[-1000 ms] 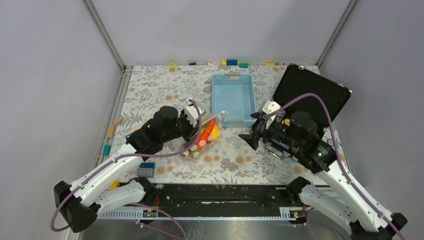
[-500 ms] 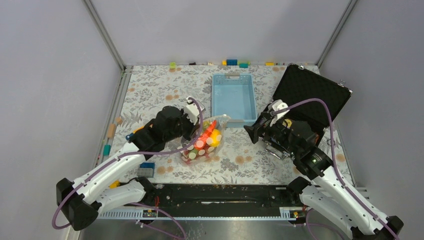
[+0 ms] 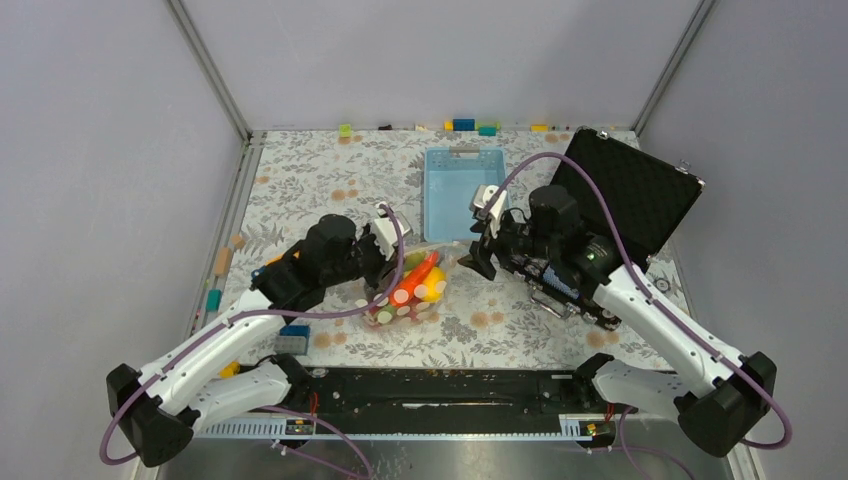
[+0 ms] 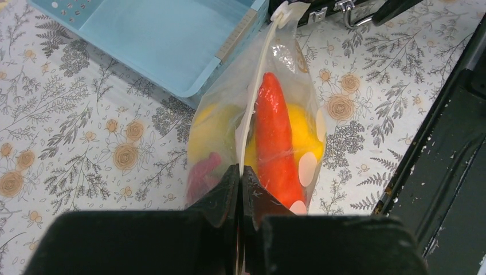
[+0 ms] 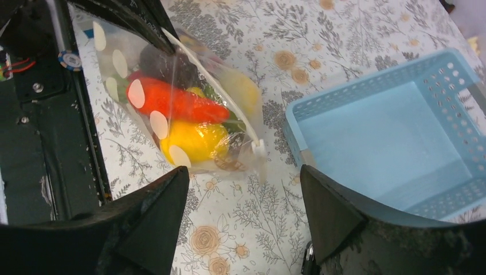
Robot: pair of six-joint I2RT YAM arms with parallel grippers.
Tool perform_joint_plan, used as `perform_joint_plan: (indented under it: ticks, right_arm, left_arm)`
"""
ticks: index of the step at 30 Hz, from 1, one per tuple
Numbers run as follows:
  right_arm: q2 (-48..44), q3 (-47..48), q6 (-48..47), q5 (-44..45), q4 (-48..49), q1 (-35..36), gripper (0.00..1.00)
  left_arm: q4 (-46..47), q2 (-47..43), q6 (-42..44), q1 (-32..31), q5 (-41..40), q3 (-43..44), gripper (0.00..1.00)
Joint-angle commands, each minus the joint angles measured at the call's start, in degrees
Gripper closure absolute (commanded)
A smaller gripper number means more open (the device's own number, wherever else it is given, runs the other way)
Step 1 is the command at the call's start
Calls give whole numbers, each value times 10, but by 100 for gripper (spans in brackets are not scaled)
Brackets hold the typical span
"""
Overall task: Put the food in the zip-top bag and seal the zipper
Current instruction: Zip the zipper food storage bag at the center of the board.
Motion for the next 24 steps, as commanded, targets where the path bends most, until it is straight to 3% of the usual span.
perform_joint_plan:
  ticks: [1,4,9,14,18,21,24]
  right_arm:
    - [34,33,-69,-78,-48,-1,24]
    - [59,45,-84,-94,-57,-2,34]
    - [86,64,-95,-113,-60,-1,35]
    - [107,77,-95,-114,-61,-1,62]
    - [122,81,-101,-135,-59,-2,63]
    - [130,89,-95,-128,-66,-1,78]
    - [131,94,-91,-127,-85,-2,90]
  left_arm:
    - [31,-27,14,-1,29,13,100]
    - [31,-31,12,-1,31,8,100]
    - [32,-34,11,0,29,4,100]
    - [30,-38,10,-1,31,1,100]
    - [43,-44,10,-1,41,-7,100]
    - [49,-47,1,-1,18,-8,100]
    - [59,-49,-34,0,-58,-2,100]
